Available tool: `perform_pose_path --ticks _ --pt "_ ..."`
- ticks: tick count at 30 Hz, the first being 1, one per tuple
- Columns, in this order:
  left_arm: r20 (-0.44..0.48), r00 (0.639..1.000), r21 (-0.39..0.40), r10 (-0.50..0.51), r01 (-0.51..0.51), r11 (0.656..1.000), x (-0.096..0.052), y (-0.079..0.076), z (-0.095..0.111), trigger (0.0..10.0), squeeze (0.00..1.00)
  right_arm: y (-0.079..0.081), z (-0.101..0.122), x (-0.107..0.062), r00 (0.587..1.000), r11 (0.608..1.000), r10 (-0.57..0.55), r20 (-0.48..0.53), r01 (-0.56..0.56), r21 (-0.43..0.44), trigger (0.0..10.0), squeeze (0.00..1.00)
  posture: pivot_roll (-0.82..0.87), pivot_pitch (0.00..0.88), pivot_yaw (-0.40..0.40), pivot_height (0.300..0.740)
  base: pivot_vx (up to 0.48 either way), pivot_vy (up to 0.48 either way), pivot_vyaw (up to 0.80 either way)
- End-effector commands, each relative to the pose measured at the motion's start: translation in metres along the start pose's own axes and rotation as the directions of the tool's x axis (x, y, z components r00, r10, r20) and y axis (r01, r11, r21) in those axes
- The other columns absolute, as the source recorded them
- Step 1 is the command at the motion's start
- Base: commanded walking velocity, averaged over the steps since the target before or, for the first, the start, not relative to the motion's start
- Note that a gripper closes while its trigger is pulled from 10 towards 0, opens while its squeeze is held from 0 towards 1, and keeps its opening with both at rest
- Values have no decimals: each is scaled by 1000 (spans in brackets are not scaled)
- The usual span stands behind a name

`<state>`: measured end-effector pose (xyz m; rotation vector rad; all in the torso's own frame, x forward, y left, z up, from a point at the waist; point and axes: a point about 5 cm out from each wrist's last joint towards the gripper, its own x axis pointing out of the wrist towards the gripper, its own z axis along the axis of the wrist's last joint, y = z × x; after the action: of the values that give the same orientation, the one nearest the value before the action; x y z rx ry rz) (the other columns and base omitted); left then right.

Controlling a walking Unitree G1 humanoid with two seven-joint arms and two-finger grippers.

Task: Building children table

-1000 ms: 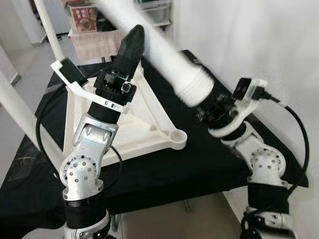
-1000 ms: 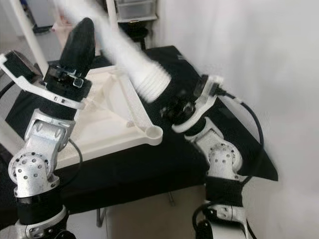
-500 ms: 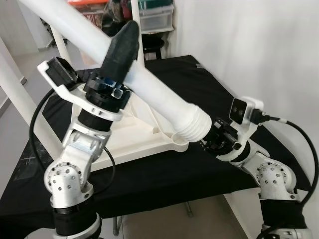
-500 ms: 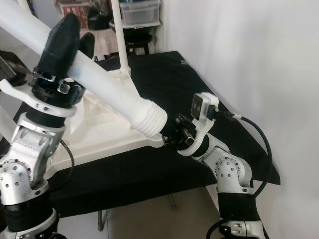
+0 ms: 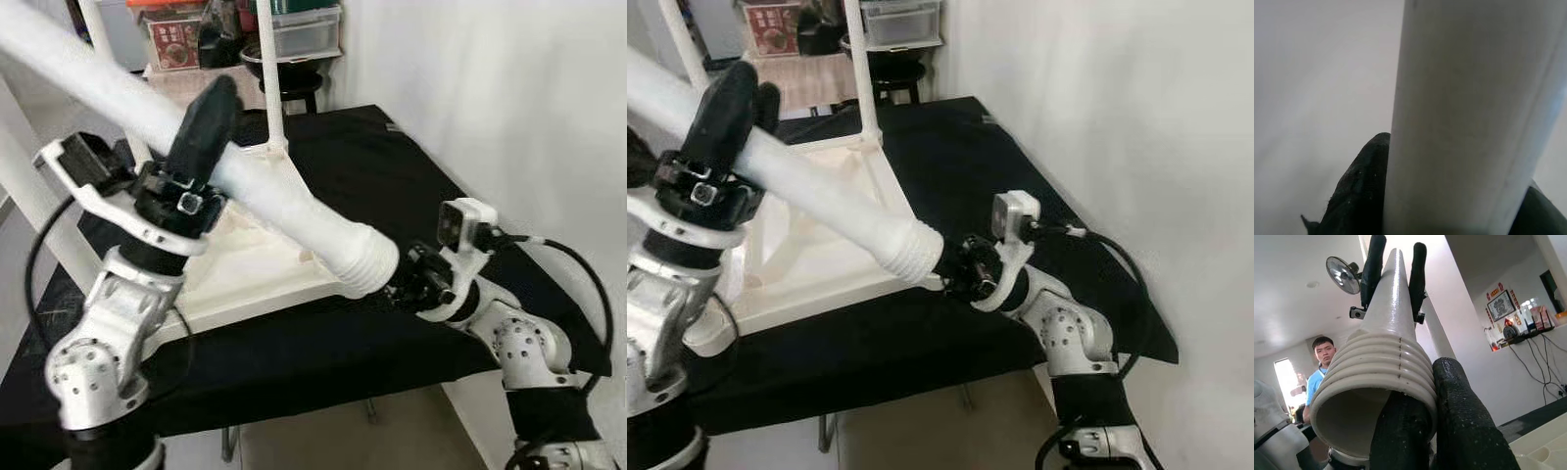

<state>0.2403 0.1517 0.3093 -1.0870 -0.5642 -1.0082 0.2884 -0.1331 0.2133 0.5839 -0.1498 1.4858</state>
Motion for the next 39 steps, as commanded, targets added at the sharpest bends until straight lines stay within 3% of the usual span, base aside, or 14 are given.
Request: perform_pose_path --ticks 1,6,8,9,19,26,28,29,31,33,34,35,36,39 --pt "10 993 -40 -116 116 992 2 -19 3 0 0 -10 -10 -12 989 993 -116 -88 118 13 10000 0 -50 21 40 740 0 0 0" --pt "9 995 -30 -100 100 995 -5 -20 9 0 0 -12 -9 -13 984 990 -138 -110 138 -13 10000 0 -50 21 37 740 0 0 0" --pt "11 996 -24 -92 93 995 -6 -20 11 0 0 -18 -7 -12 975 979 -201 -92 199 -35 10000 55 -52 20 34 740 0 0 0" --pt "16 996 -20 -92 92 996 -7 -20 13 0 0 -20 -5 -12 974 976 -216 -66 215 -19 10000 1000 -54 20 32 740 0 0 0" --pt "102 986 58 -129 123 991 -3 -28 42 0 0 -23 -16 -15 959 958 -282 -23 283 42 10000 1000 -58 24 29 740 0 0 0" --pt "100 979 218 -175 150 964 29 -42 63 0 0 -37 -37 -22 889 896 -442 -117 445 1 10000 1000 -66 28 31 740 0 0 0" --pt "67 986 341 -153 122 932 42 -47 72 0 0 -48 -58 -36 766 828 -557 -322 545 -133 10000 1000 -67 28 35 740 0 0 0" --pt "14 995 435 -97 81 897 49 -43 69 0 0 -47 -61 -37 749 834 -548 -372 519 -186 10000 1000 -68 27 40 740 0 0 0" --pt "-71 997 592 16 29 806 56 -33 61 0 0 -42 -61 -35 745 858 -514 -426 443 -260 10000 1000 -70 28 40 740 0 0 0" --pt "-173 981 680 87 55 731 56 -25 48 0 0 -39 -55 -31 755 870 -490 -435 397 -292 10000 1000 -70 27 42 740 0 0 0" --pt "-173 981 680 87 55 731 56 -25 48 0 0 -39 -55 -31 755 870 -490 -435 397 -292 10000 1000 -70 27 42 740 0 0 0" --pt "-278 948 726 153 104 679 51 -16 35 0 0 -36 -45 -27 782 887 -455 -427 354 -297 10000 1000 -69 26 43 740 0 0 0" --pt "-315 932 739 179 123 662 48 -12 29 0 0 -34 -41 -26 793 895 -436 -425 331 -299 10000 1000 -69 26 43 740 0 0 0" --pt "-375 898 758 230 153 634 42 -4 19 0 0 -29 -34 -24 803 910 -392 -449 267 -318 10000 1000 -70 26 45 740 0 0 0"
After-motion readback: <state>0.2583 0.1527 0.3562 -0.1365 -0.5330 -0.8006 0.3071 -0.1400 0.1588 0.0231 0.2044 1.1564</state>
